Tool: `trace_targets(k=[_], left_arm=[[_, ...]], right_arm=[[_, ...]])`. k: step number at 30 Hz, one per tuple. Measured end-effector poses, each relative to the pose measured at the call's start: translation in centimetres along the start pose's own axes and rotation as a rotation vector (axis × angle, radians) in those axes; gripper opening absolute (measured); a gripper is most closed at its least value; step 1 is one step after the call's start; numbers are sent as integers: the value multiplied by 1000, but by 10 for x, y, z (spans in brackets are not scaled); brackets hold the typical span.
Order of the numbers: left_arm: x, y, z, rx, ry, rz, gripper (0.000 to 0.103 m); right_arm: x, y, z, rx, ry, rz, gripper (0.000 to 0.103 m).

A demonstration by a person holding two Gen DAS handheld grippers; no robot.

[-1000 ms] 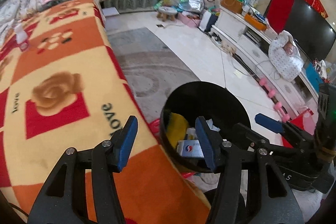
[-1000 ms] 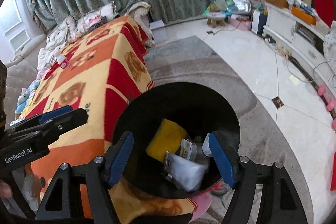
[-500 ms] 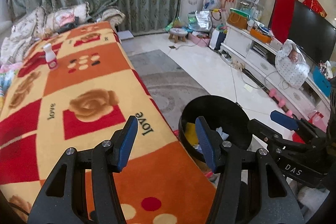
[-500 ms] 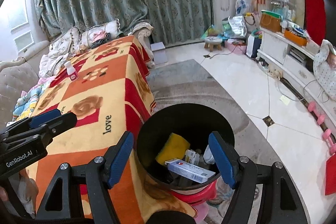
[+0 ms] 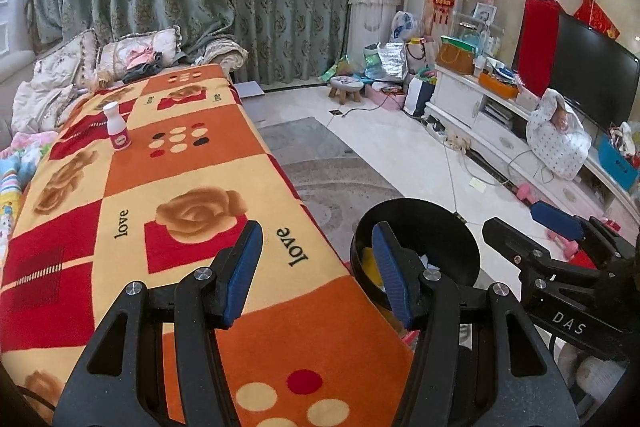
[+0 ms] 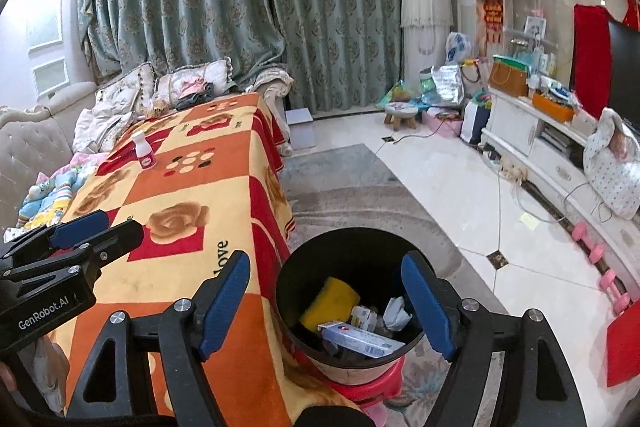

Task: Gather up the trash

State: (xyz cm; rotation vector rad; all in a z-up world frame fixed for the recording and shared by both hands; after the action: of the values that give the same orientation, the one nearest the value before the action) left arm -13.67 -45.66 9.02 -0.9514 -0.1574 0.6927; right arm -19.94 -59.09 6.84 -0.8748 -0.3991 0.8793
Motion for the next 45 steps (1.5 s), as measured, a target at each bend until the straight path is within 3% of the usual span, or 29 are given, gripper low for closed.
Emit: trace_targets(k=[18, 45], left_arm=[[0, 4, -2, 1, 3, 17, 56], [-1, 4, -3, 3, 3, 21, 56]], right_arm=[[3, -10, 11, -48, 26, 13, 78], [5, -12, 11, -39, 25, 30, 79]])
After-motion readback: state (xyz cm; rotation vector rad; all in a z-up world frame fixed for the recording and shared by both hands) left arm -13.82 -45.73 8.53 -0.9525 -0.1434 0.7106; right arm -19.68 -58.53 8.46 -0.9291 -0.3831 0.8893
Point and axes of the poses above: each gripper's, at about its wrist camera, not at the fingertips, and z roughly against the way its jaws point, x to its left, y to its underside, the point moved 10 cm from there along -z, roughly the way its jaws point, and after that the axes turned 11 degrees about y, right-handed, at the moved point
